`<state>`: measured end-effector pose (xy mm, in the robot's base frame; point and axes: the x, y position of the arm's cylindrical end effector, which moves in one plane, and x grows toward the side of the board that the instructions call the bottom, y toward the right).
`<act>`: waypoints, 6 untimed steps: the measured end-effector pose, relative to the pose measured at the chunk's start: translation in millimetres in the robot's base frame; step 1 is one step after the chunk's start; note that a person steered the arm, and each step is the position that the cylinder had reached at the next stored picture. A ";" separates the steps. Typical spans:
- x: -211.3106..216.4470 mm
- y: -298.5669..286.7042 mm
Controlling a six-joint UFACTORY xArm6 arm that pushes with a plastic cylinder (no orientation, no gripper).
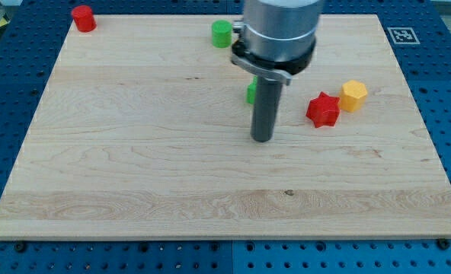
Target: Place the green star at the right side of the yellow hexagon
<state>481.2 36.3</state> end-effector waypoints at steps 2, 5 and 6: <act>-38.3 -17.1; -74.7 41.7; -74.7 77.4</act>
<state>406.5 113.8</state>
